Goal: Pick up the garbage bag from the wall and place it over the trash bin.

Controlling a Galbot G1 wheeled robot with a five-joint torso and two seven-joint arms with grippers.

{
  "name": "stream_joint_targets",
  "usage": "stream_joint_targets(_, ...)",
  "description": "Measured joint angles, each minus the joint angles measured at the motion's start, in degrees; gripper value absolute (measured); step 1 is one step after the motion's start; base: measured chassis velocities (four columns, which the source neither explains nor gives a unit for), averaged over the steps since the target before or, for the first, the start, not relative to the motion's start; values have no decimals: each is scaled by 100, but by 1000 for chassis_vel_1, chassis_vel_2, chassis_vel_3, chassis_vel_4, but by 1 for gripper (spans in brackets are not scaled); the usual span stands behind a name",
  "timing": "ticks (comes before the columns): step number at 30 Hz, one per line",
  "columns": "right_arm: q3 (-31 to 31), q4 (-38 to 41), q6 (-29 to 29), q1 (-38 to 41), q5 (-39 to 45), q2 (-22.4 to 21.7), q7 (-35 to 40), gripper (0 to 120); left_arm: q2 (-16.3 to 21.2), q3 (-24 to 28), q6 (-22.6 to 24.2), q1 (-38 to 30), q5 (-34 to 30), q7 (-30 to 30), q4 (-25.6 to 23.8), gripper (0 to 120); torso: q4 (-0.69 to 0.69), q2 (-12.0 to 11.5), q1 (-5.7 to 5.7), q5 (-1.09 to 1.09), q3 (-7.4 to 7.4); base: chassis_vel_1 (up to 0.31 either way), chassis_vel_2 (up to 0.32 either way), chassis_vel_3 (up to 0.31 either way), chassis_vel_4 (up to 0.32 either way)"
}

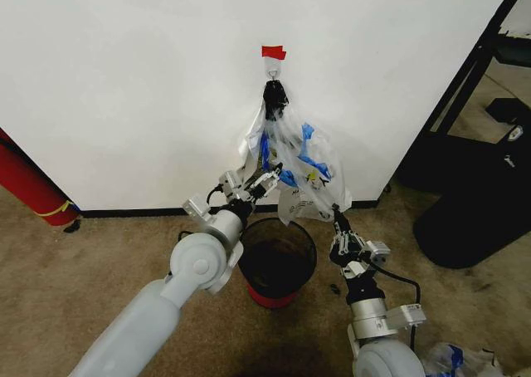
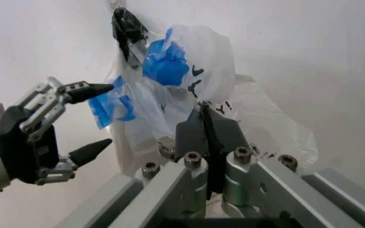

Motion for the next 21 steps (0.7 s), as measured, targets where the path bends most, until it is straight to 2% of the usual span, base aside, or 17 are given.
stream_joint_targets(4,9,0,-2,-11,7,-5,5,0,-110,30,-37,-48,-47,0,103,75,0,0,0,0,0,0,0,0,0)
stream_joint_targets(7,9,0,-2,-17,9,-4,7,0,-151,38,-66,-75,-48,2,132,70,0,0,0,0,0,0,0,0,0)
stream_joint_targets(9,9,-6,-4,-19,9,12,8,0,-153,40,-86,-87,-48,7,149,59,0,0,0,0,0,0,0,0,0)
stream_joint_targets(13,6,-39,-4,-3,9,29,9,0,-148,40,-111,-90,-46,10,166,49,0,0,0,0,0,0,0,0,0)
stream_joint_targets(16,-6,-106,-4,45,3,45,10,0,-166,36,-158,-101,-25,11,199,34,0,0,0,0,0,0,0,0,0)
stream_joint_targets(18,-15,-131,-4,67,3,52,13,0,-171,33,-176,-112,-10,11,229,26,0,0,0,0,0,0,0,0,0)
stream_joint_targets(19,-15,-131,-4,67,3,52,13,0,-171,33,-176,-112,-10,11,229,26,0,0,0,0,0,0,0,0,0)
stream_joint_targets(21,-19,-142,-4,74,6,49,17,0,-171,31,-186,-129,-4,10,253,16,0,0,0,0,0,0,0,0,0)
